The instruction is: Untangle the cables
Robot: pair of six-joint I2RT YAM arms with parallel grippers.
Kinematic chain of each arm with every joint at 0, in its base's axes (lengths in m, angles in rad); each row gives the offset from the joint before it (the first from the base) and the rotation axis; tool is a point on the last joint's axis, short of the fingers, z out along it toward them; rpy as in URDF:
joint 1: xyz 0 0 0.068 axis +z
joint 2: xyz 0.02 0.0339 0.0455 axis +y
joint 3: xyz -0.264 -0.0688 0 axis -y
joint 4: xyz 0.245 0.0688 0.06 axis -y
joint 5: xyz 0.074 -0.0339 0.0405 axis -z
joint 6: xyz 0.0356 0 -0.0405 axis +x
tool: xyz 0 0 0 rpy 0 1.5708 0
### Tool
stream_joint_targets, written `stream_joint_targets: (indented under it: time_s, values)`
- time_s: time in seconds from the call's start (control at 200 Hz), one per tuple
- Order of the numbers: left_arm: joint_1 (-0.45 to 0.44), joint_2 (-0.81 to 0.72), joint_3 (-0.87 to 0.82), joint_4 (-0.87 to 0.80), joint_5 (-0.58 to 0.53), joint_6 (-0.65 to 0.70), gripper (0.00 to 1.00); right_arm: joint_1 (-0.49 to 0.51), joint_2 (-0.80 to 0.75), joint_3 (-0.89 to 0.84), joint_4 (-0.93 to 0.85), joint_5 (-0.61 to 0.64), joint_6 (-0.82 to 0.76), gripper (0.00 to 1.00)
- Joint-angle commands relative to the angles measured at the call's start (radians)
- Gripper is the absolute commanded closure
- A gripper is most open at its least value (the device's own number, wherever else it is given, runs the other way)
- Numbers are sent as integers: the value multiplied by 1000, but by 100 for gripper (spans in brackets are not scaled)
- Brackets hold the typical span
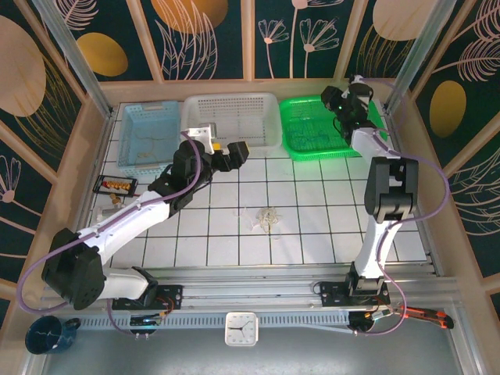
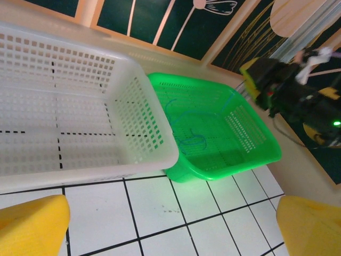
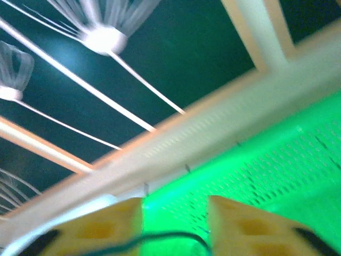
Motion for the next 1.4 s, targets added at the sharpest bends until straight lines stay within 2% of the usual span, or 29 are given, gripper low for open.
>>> stream_joint_targets:
  time_s: [0.0, 0.055, 0.13, 0.355, 0.51, 0.706, 0.886, 1.051, 1.236, 1.396]
  values:
    - [6, 10, 9, 2, 37, -22, 1, -7, -13, 65, -66, 3, -12, 42]
    - [6, 10, 7, 10, 45, -29, 1, -9, -32, 62, -75, 15, -11, 32]
    - [5, 11, 2, 20, 52, -34, 1, -7, -62, 51, -84, 21, -6, 28]
    - [6, -1, -44, 44, 30, -39, 1, 4, -180, -50, -66, -8, 19, 29]
    - [8, 4, -57, -6, 23, -50, 1, 36, -278, -164, -38, -64, 37, 31]
    - [10, -4, -115, 6, 22, -90, 1, 159, -444, -372, -20, -92, 16, 32]
    - [18, -26, -169, 25, 11, -121, 1, 329, -554, -511, -109, -70, -73, 33]
    - [24, -59, -212, 29, -86, -154, 1, 465, -566, -544, -245, -64, -179, 37]
    - [39, -102, -250, 43, -187, -202, 1, 502, -592, -594, -301, -85, -200, 40]
    - [46, -106, -258, 56, -177, -224, 1, 505, -650, -659, -313, -86, -179, 40]
